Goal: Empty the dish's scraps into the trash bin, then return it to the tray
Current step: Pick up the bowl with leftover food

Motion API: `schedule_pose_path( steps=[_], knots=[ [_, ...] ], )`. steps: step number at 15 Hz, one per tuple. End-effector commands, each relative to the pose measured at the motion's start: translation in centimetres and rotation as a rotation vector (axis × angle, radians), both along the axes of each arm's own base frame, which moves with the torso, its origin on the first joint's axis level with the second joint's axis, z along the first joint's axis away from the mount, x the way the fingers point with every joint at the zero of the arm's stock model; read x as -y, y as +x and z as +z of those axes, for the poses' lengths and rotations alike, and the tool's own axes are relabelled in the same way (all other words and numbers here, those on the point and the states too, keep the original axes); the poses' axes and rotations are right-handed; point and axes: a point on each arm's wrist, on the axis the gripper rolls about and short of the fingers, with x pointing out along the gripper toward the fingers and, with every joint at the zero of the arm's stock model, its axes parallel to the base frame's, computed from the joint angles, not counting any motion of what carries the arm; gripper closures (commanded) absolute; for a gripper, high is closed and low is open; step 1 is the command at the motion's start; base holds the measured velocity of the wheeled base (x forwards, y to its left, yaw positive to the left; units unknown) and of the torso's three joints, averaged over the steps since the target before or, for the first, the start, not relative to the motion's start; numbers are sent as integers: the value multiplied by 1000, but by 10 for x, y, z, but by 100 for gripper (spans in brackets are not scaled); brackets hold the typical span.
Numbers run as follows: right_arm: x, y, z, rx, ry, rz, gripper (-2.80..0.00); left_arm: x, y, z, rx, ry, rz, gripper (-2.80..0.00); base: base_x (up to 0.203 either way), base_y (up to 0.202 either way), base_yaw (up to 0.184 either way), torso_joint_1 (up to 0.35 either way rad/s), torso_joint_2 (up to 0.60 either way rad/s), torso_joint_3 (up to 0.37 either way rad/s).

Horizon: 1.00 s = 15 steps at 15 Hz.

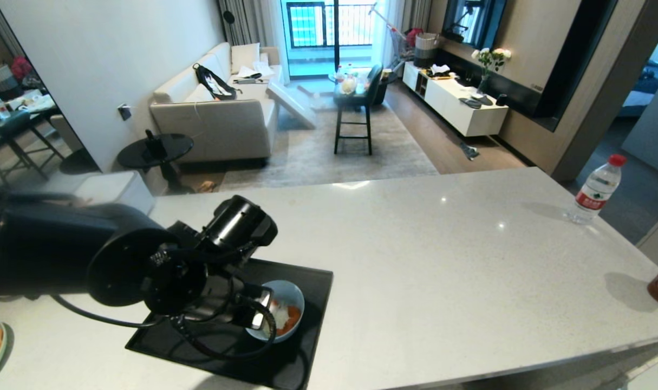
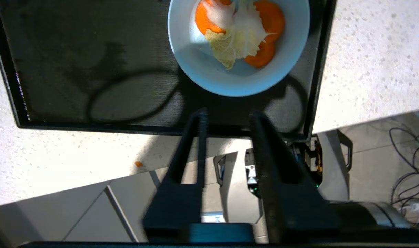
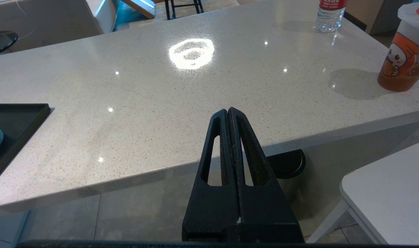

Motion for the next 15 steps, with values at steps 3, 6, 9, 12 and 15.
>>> schedule_pose_path(
  steps=[3, 6, 9, 12, 15],
  knots=[
    [0, 0, 0, 1, 1, -2, 0, 10, 23, -13, -12, -8, 49, -280, 0, 0, 0, 0, 0, 0],
    [0, 0, 0, -1, 1, 0, 0, 11, 35, -21, -27, -1, 71, -280, 0, 0, 0, 0, 0, 0],
    [0, 0, 0, 1, 1, 0, 0, 6, 44, -34, -57, 15, 96, -280, 0, 0, 0, 0, 0, 0],
    [0, 0, 0, 1, 1, 0, 0, 4, 54, -47, -66, 15, 113, -280, 0, 0, 0, 0, 0, 0],
    [0, 0, 0, 1, 1, 0, 0, -4, 70, -58, -38, 4, 150, -280, 0, 0, 0, 0, 0, 0]
  ],
)
